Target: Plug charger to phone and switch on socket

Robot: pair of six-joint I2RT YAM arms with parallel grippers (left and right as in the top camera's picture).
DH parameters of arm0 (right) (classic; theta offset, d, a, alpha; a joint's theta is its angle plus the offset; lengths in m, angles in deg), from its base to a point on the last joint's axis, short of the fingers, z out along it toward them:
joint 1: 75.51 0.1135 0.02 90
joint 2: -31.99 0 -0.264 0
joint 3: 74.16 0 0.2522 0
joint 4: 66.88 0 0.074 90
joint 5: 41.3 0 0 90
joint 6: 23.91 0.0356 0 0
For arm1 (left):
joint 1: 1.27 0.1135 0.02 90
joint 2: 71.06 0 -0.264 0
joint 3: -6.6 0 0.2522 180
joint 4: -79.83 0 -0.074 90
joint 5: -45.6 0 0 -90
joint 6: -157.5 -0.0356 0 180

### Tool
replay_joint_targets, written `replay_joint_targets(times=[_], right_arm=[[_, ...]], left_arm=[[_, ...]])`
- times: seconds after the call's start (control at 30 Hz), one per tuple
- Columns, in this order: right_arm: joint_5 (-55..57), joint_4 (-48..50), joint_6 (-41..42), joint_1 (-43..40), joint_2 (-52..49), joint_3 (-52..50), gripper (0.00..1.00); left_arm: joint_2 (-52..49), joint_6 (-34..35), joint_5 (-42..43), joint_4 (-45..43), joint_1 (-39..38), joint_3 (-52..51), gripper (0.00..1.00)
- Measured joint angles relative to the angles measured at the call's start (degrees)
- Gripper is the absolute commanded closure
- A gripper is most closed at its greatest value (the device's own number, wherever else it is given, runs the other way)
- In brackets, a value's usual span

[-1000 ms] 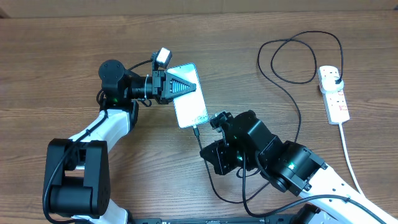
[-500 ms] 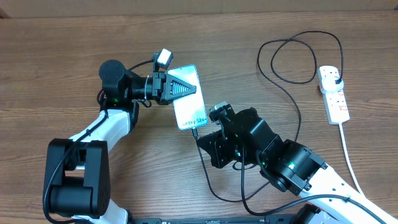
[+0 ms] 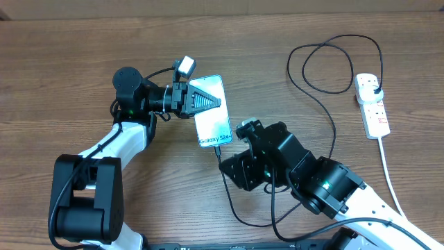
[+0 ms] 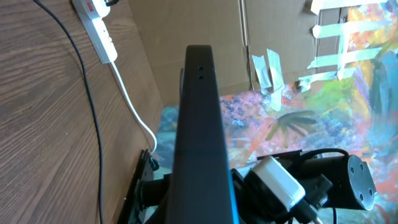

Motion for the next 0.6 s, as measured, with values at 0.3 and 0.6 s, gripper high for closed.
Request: replay_joint_targets(times=[0.3, 0.6], right_arm=[[0.3, 0.9, -0.1, 0.3, 4.1, 1.8, 0.47], [5.5, 2.2, 1.5, 5.1, -3.4, 1.8, 0.66]], left_arm=[[0.0, -0.2, -0.3, 0.0, 0.0, 0.0, 0.96], [0.0, -0.2, -0.7, 0.0, 0.0, 0.0, 0.96]])
